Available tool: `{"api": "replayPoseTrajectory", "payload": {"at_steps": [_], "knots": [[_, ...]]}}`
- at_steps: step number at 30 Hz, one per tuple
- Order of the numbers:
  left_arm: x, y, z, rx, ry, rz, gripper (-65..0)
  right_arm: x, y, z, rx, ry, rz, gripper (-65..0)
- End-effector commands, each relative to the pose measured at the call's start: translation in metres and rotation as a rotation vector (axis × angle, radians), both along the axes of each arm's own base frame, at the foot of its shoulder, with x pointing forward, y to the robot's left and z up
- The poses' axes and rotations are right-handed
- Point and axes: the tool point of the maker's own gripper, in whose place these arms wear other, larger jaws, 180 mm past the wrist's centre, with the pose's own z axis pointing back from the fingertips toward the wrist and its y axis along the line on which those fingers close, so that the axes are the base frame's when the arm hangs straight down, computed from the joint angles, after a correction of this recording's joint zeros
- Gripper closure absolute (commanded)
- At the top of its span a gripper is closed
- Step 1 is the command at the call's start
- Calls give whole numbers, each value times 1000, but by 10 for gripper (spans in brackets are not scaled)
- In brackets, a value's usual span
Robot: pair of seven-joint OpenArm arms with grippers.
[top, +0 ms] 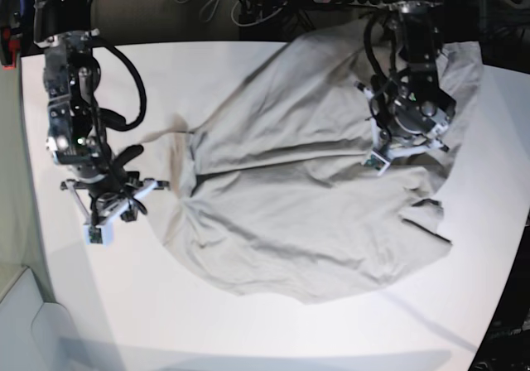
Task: Layout the t-shirt on the table in an organized manner, then fold the t-shirt properly
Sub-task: 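Drag the held shirt with the left gripper away from the right gripper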
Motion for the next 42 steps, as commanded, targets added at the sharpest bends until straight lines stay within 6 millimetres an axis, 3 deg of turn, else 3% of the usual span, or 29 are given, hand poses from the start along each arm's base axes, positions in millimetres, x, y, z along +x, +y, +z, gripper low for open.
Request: {"api": "replayPoseTrajectory", "payload": {"at_steps": [1, 3, 6, 12, 18, 23, 28, 33, 36, 42], "knots": [[2, 8, 14, 40, -38, 1, -1, 13, -4, 17, -6, -57, -6, -3], [-16, 13, 14, 67, -8, 6, -1, 19, -7, 15, -6, -51, -15, -4], [-38, 35, 19, 153, 33, 7, -1, 26, -11, 9, 2, -32, -31, -4], [-75, 79, 17, 274, 128, 17, -1, 27, 7, -3, 16, -8, 40, -3], [-84, 129, 20, 289, 113, 167, -1, 25, 16, -7, 38, -2, 51, -3], [-76, 150, 3, 271, 144, 216, -1, 23, 15, -9, 34, 7, 52, -2], [-65, 146, -26, 187, 162, 221, -1, 14, 12, -18, 30, 30, 46, 0], [-43, 138, -54, 84, 160, 230, -1, 7, 2, -24, 6, 48, 43, 0], [-17, 134, -62, 20, 124, 233, -1, 4, -7, -26, -17, 60, 40, 0], [53, 144, -50, -70, -7, 265, -1, -10, -21, -37, -56, 95, 38, 0]]}}
